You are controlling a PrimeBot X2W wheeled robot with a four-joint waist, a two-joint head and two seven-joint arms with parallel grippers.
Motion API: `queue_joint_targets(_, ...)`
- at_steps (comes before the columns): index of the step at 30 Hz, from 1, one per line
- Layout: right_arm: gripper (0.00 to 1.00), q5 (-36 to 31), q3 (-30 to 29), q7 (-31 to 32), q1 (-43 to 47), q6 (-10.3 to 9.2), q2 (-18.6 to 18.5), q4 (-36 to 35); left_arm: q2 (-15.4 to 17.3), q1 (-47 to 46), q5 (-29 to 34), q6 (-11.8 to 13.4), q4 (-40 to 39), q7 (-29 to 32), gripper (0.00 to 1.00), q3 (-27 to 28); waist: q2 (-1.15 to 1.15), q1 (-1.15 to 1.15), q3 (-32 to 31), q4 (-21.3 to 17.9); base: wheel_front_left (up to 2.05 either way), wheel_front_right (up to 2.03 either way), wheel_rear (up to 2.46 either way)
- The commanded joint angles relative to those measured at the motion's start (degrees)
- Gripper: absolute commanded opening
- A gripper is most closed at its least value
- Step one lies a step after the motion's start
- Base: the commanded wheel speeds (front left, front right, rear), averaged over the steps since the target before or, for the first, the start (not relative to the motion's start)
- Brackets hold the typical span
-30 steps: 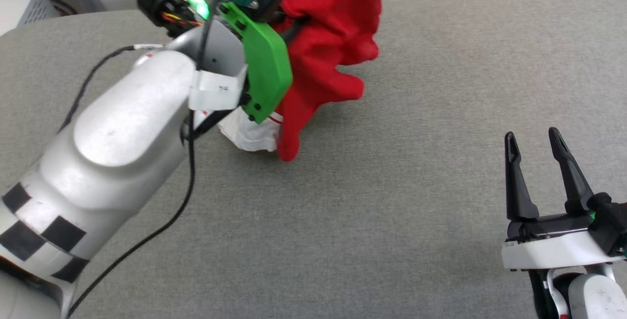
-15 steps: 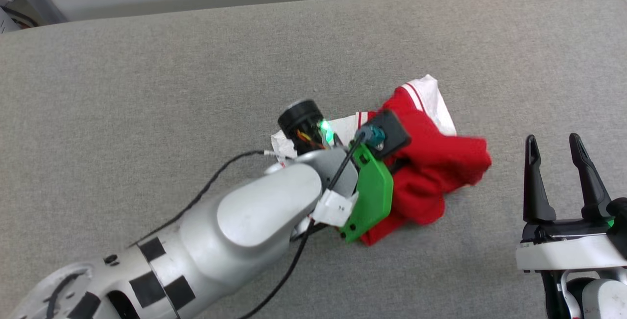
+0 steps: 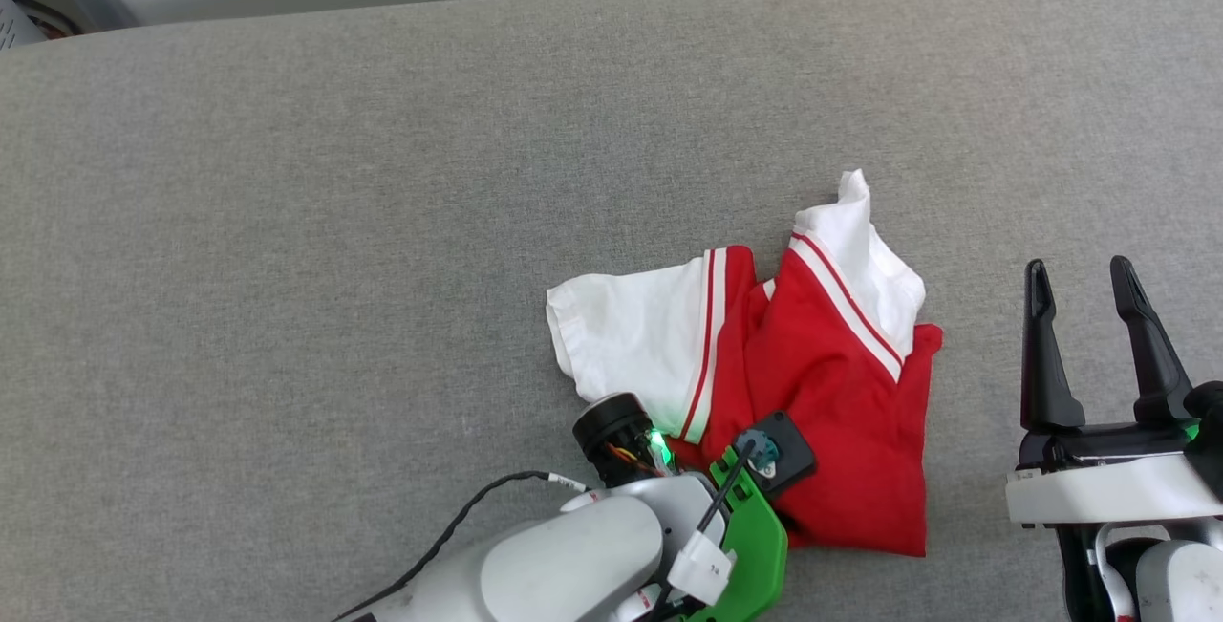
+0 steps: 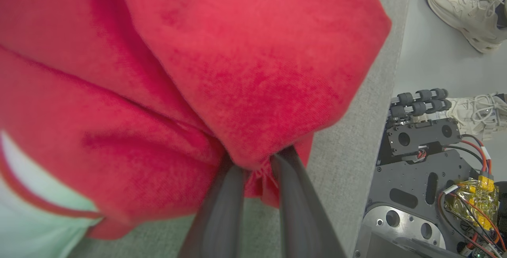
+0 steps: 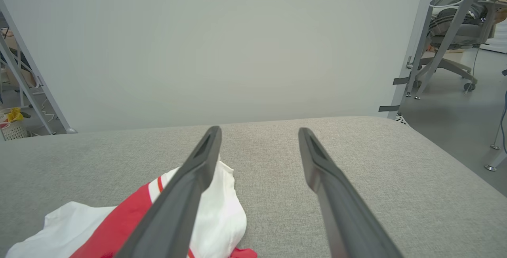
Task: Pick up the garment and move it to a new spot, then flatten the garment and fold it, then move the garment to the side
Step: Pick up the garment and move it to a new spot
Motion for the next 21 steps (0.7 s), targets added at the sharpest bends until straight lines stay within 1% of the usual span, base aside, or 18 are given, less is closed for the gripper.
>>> queue_joint_targets(1,1.00,0.32,-0.21,-0.26,-0.76,-0.04,0.00,0.19,-0.09,1.30,0.09,-0.15,0.16,-0.45,0.00,-0.11,0.00,0.00,-0.44,0.28,0.00,0.00,0.00)
queue_joint_targets(2,1.00,0.28,-0.29,-0.26,-0.64,-0.04,0.00,0.27,-0.20,1.17,-0.13,-0.15,0.32,-1.67,0.00,-0.11,0.00,0.00,-0.77,0.48,0.00,0.00,0.00)
queue_joint_targets(3,1.00,0.22,-0.35,-0.26,-0.50,-0.04,0.00,0.34,-0.31,0.82,-0.22,-0.15,0.56,-3.13,0.97,-0.11,0.00,0.00,-1.11,0.70,0.00,0.00,0.00)
queue_joint_targets(4,1.00,0.16,-0.42,-0.26,-0.30,-0.04,0.00,0.41,-0.52,0.24,-0.31,-0.15,1.05,-5.36,1.00,-0.07,0.00,0.00,-1.53,0.95,0.00,0.00,0.00)
queue_joint_targets(8,1.00,-0.08,-0.63,-0.26,0.77,-0.04,0.00,0.71,-1.43,-1.32,-0.33,-0.04,2.06,-13.02,1.00,1.62,0.00,0.00,-3.63,1.87,0.00,0.00,0.00)
queue_joint_targets(10,1.00,-0.20,-0.75,-0.26,1.39,-0.04,0.00,0.83,-1.67,-1.66,-0.14,0.63,1.62,-16.23,1.00,3.05,0.00,0.00,-4.75,2.40,0.00,0.00,0.00)
queue_joint_targets(13,1.00,-0.35,-0.85,-0.26,2.34,-0.04,0.00,0.91,-1.25,-1.70,0.14,2.70,0.01,-20.40,1.00,5.40,0.00,0.00,-6.33,3.22,0.00,0.00,0.00)
queue_joint_targets(15,1.00,-0.47,-0.89,-0.26,3.02,-0.04,0.00,0.88,-0.31,-1.57,0.46,4.81,-1.46,-23.15,1.00,7.32,0.00,0.00,-7.34,3.86,0.00,0.00,0.00)
queue_joint_targets(21,1.00,-0.94,-0.92,-0.26,4.59,-0.04,0.00,0.80,4.41,0.66,1.02,11.96,-5.18,-29.70,1.00,13.34,0.00,0.00,-9.56,5.65,0.00,0.00,0.00)
